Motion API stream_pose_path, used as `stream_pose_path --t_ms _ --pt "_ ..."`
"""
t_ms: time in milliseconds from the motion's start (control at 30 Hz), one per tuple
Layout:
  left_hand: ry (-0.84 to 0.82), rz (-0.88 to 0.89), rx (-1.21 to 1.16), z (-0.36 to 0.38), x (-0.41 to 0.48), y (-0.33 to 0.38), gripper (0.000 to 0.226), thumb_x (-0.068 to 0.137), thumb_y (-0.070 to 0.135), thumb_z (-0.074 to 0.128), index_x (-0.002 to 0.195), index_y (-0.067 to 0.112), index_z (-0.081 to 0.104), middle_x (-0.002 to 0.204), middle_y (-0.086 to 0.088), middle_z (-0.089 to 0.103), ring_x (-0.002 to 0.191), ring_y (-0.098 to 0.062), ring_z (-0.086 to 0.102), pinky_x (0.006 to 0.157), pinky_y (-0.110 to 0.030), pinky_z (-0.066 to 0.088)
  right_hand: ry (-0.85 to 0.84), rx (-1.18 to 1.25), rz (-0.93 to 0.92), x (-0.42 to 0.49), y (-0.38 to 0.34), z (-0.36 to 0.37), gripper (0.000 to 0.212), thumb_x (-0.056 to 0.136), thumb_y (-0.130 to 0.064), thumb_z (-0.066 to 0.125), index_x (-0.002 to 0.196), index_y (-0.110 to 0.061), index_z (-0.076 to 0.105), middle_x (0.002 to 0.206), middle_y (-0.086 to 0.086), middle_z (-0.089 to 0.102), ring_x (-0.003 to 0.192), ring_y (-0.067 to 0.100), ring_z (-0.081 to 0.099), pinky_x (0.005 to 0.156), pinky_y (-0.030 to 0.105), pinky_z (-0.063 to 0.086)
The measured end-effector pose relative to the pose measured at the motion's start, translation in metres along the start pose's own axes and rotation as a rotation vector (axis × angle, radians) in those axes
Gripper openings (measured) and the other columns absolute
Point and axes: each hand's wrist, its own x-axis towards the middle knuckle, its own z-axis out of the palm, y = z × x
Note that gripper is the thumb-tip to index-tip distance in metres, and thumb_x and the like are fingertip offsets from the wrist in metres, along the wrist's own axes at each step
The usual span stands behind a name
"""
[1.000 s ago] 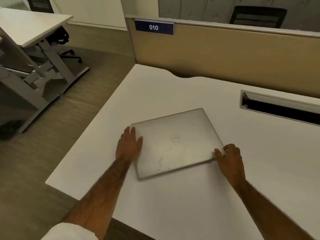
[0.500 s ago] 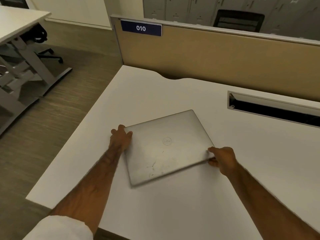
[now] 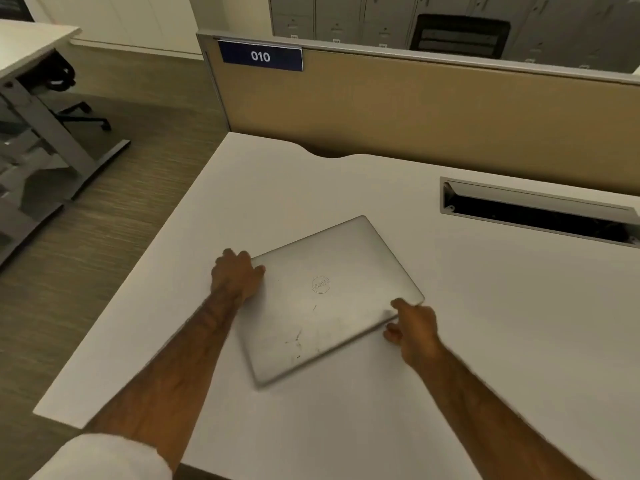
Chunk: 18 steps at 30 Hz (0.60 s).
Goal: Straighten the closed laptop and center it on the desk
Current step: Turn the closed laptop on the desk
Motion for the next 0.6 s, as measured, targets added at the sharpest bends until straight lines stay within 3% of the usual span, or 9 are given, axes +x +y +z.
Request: stream_pose_path --t_ms 167,300,600 --pt "-0.098 0.202 -0.173 0.007 0.012 0.040 0.051 0.096 0.034 0.050 0.145 0.020 0.048 0.143 -0.014 0.046 0.133 -0.035 0.043 0.111 -0.043 0.039 -0.138 0.004 0.140 -0.052 0.048 0.040 0.047 0.093 -0.010 0.064 0.134 0.004 0.047 0.078 0.008 0.046 0.064 0.021 0.046 0.060 0.033 0.044" --pt "-0.125 0.217 -0.162 0.010 0.021 0.051 0.054 0.095 0.033 0.051 0.148 0.025 0.044 0.145 -0.012 0.044 0.137 -0.035 0.039 0.112 -0.044 0.034 -0.112 0.110 0.188 -0.066 0.058 0.059 0.050 0.090 -0.012 0.067 0.134 0.000 0.046 0.093 0.011 0.052 0.070 0.019 0.047 0.066 0.034 0.045" --pt "-0.136 0.178 -0.131 0.013 0.023 0.055 0.054 0.092 0.030 0.055 0.145 0.027 0.047 0.142 -0.012 0.047 0.133 -0.035 0.042 0.111 -0.042 0.037 -0.039 0.203 0.188 -0.063 0.061 0.055 0.051 0.088 -0.014 0.070 0.132 0.007 0.055 0.080 0.007 0.053 0.064 0.018 0.050 0.064 0.032 0.049"
